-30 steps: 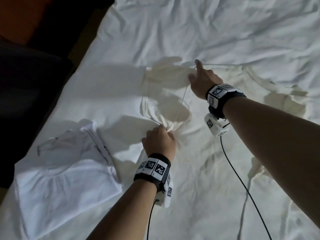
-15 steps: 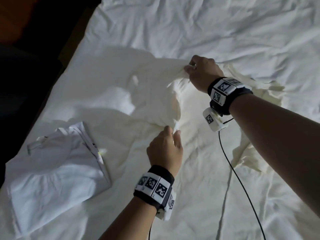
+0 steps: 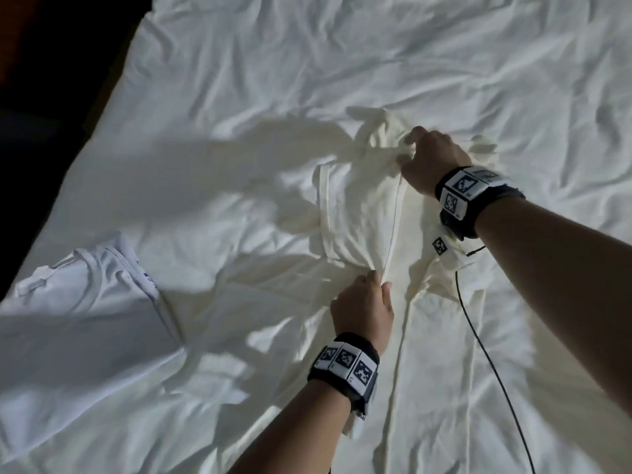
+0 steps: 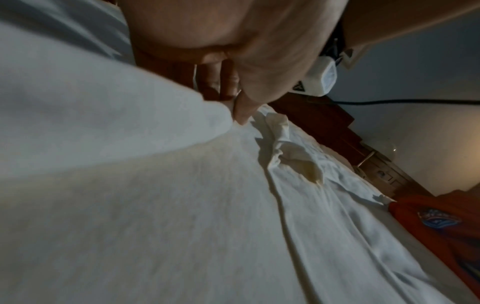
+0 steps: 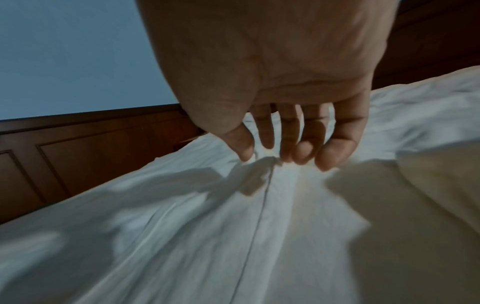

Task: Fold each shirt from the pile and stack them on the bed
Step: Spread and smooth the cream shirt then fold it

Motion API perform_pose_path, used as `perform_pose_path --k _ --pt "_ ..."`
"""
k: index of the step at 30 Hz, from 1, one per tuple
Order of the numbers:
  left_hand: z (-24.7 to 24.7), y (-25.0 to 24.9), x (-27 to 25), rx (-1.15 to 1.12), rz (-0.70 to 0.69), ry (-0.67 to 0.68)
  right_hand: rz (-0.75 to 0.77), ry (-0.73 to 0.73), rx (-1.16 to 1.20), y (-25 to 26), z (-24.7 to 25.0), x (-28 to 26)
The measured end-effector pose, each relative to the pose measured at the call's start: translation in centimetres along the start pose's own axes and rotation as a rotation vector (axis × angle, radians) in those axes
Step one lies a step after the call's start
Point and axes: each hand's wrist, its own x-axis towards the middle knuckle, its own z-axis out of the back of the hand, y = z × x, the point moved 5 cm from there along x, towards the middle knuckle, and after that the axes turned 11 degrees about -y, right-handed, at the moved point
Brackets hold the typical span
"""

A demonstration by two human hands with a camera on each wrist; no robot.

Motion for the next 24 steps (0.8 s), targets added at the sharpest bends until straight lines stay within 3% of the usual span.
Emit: perform_pose_path --k 5,9,13,20,24 --pt "0.5 1.2 -1.4 0.037 0.003 0.091 0.145 -0.057 0.161 -0.4 -2.1 -7.5" --pt "2.2 3.8 -5.1 0.139 -0.034 0.176 0.316 0.106 0.261 0.5 -4.9 -19.1" --pt "4.6 7.2 -9.5 0.171 0.006 0.231 0.374 0.242 0.239 0.8 -7.8 -28.3" --pt "7.8 11.7 -16.5 0.278 0.089 0.285 0.463 0.235 0.177 1.8 -9.4 -34.2" --pt "8.8 13.0 -19.5 0.361 0.051 0.296 0.401 0.266 0.190 1.7 -10.0 -35.8"
